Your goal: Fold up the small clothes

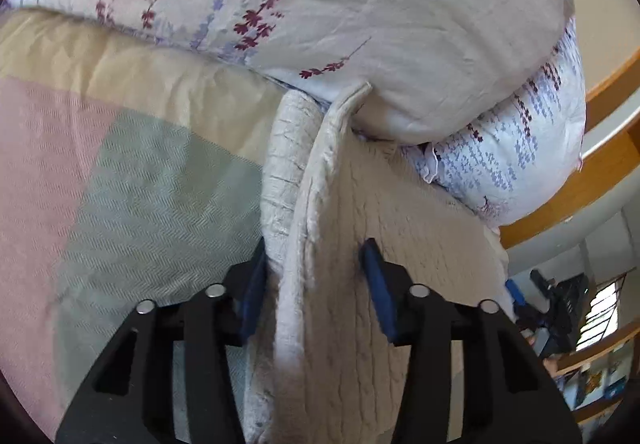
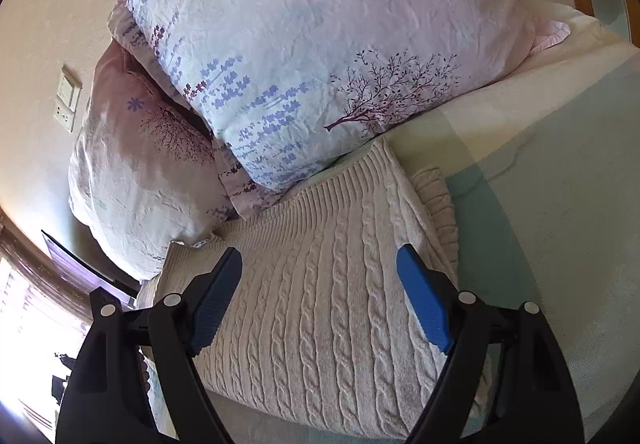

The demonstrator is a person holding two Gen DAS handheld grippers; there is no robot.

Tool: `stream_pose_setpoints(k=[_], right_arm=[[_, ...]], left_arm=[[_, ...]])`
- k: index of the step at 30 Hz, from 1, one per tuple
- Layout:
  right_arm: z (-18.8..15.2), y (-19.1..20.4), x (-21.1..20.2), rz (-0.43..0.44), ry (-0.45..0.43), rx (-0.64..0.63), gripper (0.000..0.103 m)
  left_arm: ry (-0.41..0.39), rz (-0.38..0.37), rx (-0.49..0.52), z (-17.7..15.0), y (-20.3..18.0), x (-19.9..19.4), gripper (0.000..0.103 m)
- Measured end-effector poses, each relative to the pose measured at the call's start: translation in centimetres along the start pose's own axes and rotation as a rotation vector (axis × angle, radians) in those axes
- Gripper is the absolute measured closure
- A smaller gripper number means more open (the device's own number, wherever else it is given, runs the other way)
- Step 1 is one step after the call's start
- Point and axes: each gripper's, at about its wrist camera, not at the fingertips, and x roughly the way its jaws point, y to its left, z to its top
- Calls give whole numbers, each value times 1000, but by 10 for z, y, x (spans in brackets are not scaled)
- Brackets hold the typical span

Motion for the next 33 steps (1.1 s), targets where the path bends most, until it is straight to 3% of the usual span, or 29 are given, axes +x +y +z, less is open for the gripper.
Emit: stream_pose_setpoints(k=[1, 2, 5, 9, 12, 13, 14, 15, 16, 17, 19, 22, 24, 26, 27, 32, 33], right_arm=[[-2, -2, -4, 8, 0, -1, 21], [-3, -4, -9, 14, -2, -2, 21], [-4, -12, -28, 19, -23, -8, 21], [1, -23, -59, -6, -95, -30, 21], [8, -31, -75, -35, -152, -24, 21], [11, -35, -76, -31, -160, -2, 21], [15, -40, -76, -36, -164, 14, 21], [18, -43, -73, -49, -161, 22, 21], [23, -47, -69, -65, -149, 28, 21], [27, -51, -65, -75, -131, 34, 21], [36, -62, -60, -67, -72, 64, 17], [44, -77, -54, 7, 10, 114, 8], [47, -85, -41, 43, 82, 143, 8], [48, -87, -23, 79, 162, 173, 8], [47, -87, -13, 89, 201, 182, 8], [42, -80, 28, 72, 310, 177, 14], [42, -77, 28, 72, 301, 168, 30]], left_arm=[[23, -40, -52, 1, 3, 5, 79], [18, -55, -94, 0, 5, 5, 81], [-15, -120, -77, -2, -22, -5, 84], [-40, -288, 7, 1, -109, 1, 85], [-4, -482, 42, -6, -181, 45, 84], [44, -605, -7, -12, -200, 74, 81], [110, -718, -72, -17, -214, 103, 72], [169, -792, -133, -22, -222, 123, 65], [233, -843, -201, -29, -232, 145, 51], [252, -835, -219, -31, -237, 152, 43], [217, -779, -176, -31, -239, 142, 32], [51, -563, -9, -23, -223, 94, 13], [-1, -360, 77, -22, -206, 71, 10], [31, -190, 124, -28, -193, 68, 9], [68, -155, 144, -34, -190, 73, 9], [204, -69, 231, -69, -181, 103, 9], [211, -57, 233, -74, -183, 111, 9]])
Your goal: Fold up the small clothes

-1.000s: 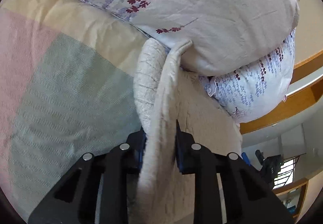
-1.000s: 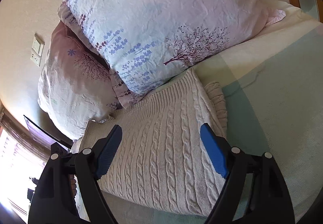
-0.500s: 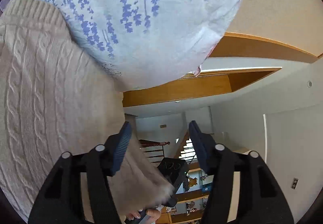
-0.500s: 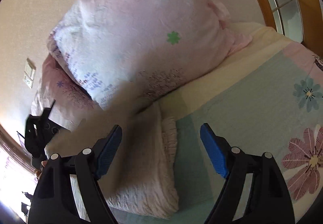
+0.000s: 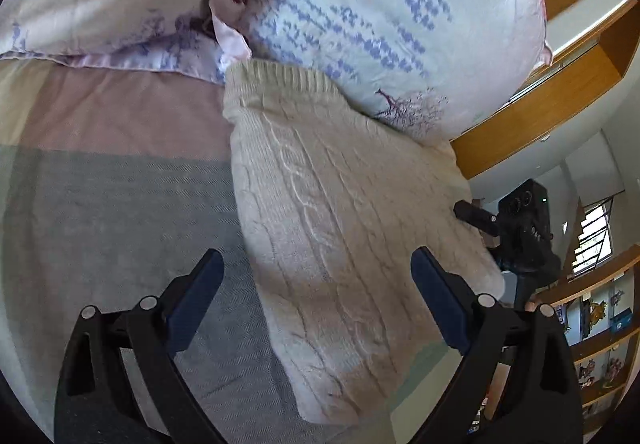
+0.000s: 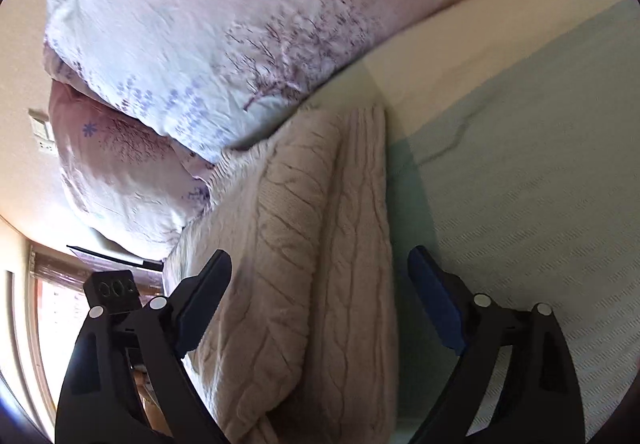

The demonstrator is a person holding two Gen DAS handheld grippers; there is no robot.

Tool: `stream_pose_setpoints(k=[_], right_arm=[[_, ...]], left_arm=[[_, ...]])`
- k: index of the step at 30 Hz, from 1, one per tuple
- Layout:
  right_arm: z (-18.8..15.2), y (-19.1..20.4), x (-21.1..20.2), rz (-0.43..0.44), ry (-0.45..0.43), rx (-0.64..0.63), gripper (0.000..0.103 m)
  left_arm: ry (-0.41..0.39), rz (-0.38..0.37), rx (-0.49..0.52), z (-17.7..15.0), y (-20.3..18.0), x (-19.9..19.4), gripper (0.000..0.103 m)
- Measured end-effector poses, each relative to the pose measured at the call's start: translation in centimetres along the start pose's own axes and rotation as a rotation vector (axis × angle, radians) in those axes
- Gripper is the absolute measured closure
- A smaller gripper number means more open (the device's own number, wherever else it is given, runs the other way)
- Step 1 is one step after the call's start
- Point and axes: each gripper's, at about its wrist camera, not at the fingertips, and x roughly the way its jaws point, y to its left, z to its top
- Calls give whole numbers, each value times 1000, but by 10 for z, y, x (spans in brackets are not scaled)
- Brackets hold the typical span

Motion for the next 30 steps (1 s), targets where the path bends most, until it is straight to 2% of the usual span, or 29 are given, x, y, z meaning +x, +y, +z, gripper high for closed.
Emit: stream_pose_setpoints(k=[1, 2, 3, 4, 5, 6, 7, 9, 12, 13, 14, 15, 16, 17, 18, 19, 20, 22, 23, 26, 27, 28, 29, 30], right_arm=[[-2, 2, 3, 6, 17, -10, 45], [-4, 2, 7, 10, 32, -10, 50], [-7, 3, 8, 11, 24, -19, 56], [-9, 3, 7, 24, 15, -23, 61], [-12, 4, 5, 33, 5, -17, 62], [-15, 6, 2, 44, -3, -14, 64], [-19, 13, -1, 60, -15, -27, 65], [-26, 28, -6, 111, -14, -61, 67], [-47, 61, 0, 192, 25, -145, 67], [-57, 73, 7, 207, 42, -184, 67], [-63, 80, 16, 210, 57, -208, 66], [-67, 85, 25, 194, 74, -233, 63], [-73, 90, 41, 137, 96, -269, 60], [-76, 92, 52, 61, 102, -291, 57], [-78, 93, 58, -10, 90, -301, 48], [-78, 92, 52, -14, 57, -281, 44], [-78, 91, 42, 4, 21, -259, 44], [-73, 93, 14, 57, -92, -243, 39], [-69, 96, 9, 63, -112, -243, 39], [-57, 106, 25, 28, -51, -225, 40], [-52, 107, 37, 2, -19, -212, 61], [-51, 108, 55, -11, 24, -198, 86], [-54, 106, 63, -32, 37, -194, 87], [-53, 103, 64, -45, 9, -180, 90]], left_arm=[[6, 0, -4, -3, 4, 7, 9], [-20, -8, -11, -2, 4, 11, 11], [-58, -21, -11, -3, 3, 13, 17], [-55, -36, -28, -3, 3, 18, 27], [-64, -57, -60, -3, 7, 19, 41], [-71, -95, -82, -3, 12, 17, 50], [-72, -163, -91, -3, 19, 7, 64], [-66, -229, -72, -3, 25, -17, 67], [-141, -210, 24, -22, 29, -73, 66], [-161, -200, 30, -27, 35, -88, 65], [-178, -158, 42, -33, 44, -102, 60], [-193, -66, 73, -36, 50, -111, 56], [-205, 21, 91, -37, 53, -112, 50], [-218, 157, 105, -40, 59, -114, 48], [-229, 230, 114, -39, 63, -113, 48], [-252, 272, 130, -42, 66, -120, 42], [-293, 300, 152, -50, 65, -132, 28], [-374, 362, 197, -68, 60, -155, 19], [-391, 372, 214, -78, 58, -164, 17], [-385, 376, 213, -99, 56, -173, 12], [-370, 377, 205, -105, 53, -168, 11], [-354, 394, 196, -111, 48, -164, 7], [-346, 435, 181, -119, 50, -162, 2], [-350, 449, 179, -122, 48, -160, 2]])
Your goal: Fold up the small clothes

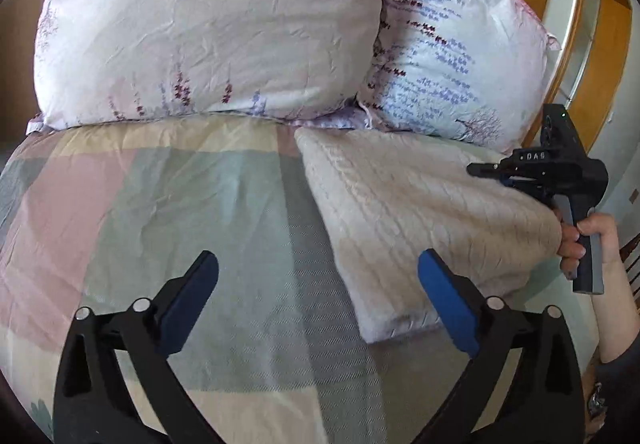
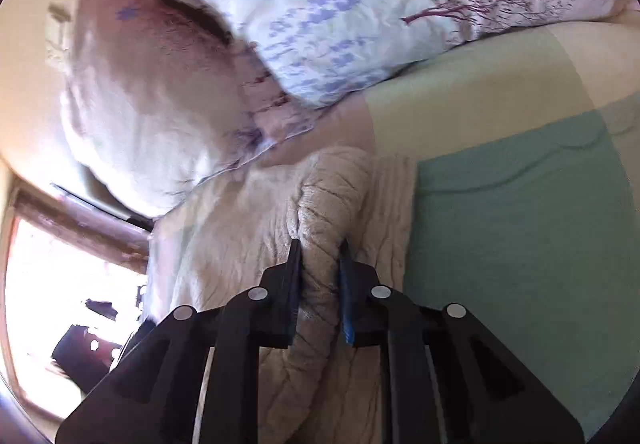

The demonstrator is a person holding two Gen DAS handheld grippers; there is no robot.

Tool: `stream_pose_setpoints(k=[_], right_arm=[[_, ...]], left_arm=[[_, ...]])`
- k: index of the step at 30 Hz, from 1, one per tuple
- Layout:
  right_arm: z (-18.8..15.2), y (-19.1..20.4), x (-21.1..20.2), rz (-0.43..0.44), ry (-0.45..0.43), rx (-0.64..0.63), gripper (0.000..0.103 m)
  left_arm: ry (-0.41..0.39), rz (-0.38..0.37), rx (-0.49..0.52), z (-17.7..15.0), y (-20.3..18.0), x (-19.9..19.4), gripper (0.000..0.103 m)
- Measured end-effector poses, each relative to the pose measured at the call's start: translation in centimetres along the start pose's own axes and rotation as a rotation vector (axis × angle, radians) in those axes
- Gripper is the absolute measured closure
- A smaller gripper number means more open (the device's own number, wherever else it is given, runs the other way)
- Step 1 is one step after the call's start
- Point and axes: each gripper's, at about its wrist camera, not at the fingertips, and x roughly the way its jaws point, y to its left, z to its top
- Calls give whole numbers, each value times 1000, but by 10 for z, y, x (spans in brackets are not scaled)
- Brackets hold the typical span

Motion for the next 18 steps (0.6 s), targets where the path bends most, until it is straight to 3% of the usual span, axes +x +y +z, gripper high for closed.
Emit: stream_pose_setpoints(k=[4, 7, 8, 9, 10, 12, 15, 18], right_arm=[[8, -32, -9, -38, -64, 167, 92], [4, -28, -24, -73, -81, 134, 89], [0, -22, -35, -101, -108, 118, 85], [-8, -13, -52, -138, -144, 88, 68], [-16, -5, -66, -155, -169, 57, 41], [-44, 7, -101, -159, -232, -15, 21], [-93, 23, -123, -186, -252, -146, 18], [-135, 27, -111, -232, -217, -189, 16]], left_arm=[[9, -16, 1, -20, -5, 0, 2], [19, -23, -8, -28, -8, 0, 2], [27, -11, -11, -30, -10, 1, 2], [39, -2, -11, -32, -12, 2, 2], [54, 13, -7, -34, -16, 4, 2], [68, 51, 2, -39, -22, 7, 2], [91, 68, 36, -46, -33, 14, 2], [118, 73, 44, -50, -40, 22, 2]])
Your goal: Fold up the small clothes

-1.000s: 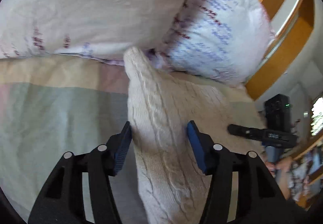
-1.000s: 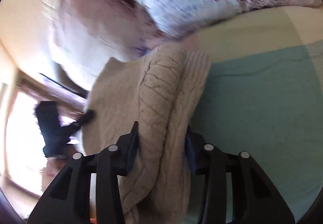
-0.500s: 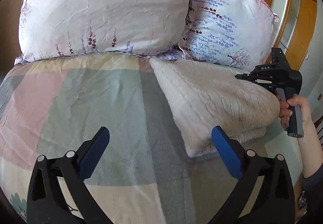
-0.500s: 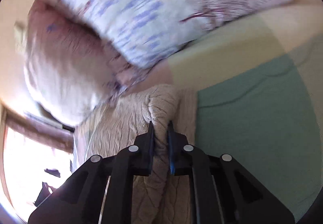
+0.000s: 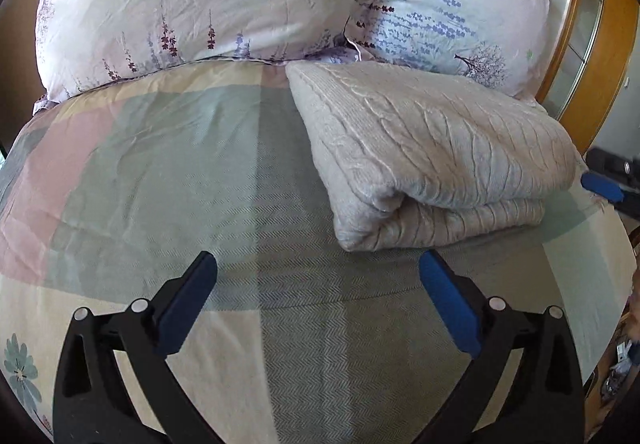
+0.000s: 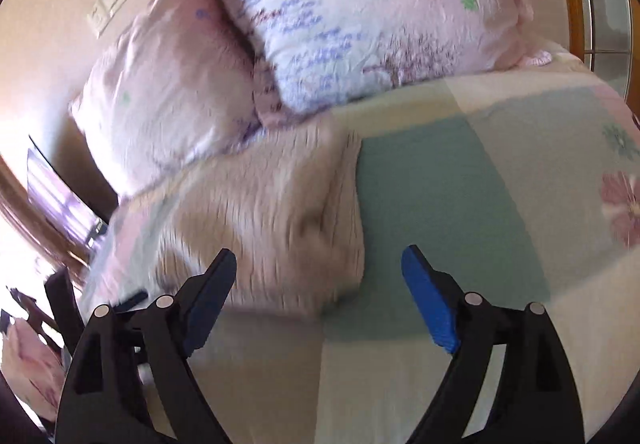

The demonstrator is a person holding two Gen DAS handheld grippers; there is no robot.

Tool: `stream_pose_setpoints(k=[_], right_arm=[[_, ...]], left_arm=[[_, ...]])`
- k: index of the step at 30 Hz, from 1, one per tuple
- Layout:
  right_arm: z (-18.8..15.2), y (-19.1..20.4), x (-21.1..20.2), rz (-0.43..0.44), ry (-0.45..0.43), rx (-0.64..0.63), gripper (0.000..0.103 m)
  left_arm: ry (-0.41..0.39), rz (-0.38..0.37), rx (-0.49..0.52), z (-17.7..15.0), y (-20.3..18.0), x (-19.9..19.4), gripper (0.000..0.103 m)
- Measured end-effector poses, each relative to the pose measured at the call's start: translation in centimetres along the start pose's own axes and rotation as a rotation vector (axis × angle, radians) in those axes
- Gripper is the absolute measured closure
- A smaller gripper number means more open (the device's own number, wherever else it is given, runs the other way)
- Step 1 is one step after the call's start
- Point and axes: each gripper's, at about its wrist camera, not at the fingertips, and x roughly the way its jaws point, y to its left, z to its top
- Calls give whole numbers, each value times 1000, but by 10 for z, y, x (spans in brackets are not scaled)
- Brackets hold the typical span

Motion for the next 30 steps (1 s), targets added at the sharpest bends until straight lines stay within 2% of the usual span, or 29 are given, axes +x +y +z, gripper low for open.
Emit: stream_pose_setpoints(k=[3, 5, 9, 11, 13, 30], right_arm=[[-26, 12, 28, -37, 74, -32, 16], [-35, 24, 45, -103, 129, -74, 14], [-41, 50, 57, -225, 110, -189, 1], [-45, 53, 65, -261, 123, -202, 1], [-49, 61, 67, -316, 137, -244, 1], [-49, 59, 72, -324, 133, -236, 1]], left_arm=[[20, 19, -8, -1, -2, 4, 2], [40, 33, 2, -1, -2, 7, 2], [60, 63, 26, -1, -6, 9, 2], [82, 102, 69, -2, -12, 13, 2], [83, 105, 79, -1, -12, 14, 2], [84, 100, 75, -1, -9, 14, 2]])
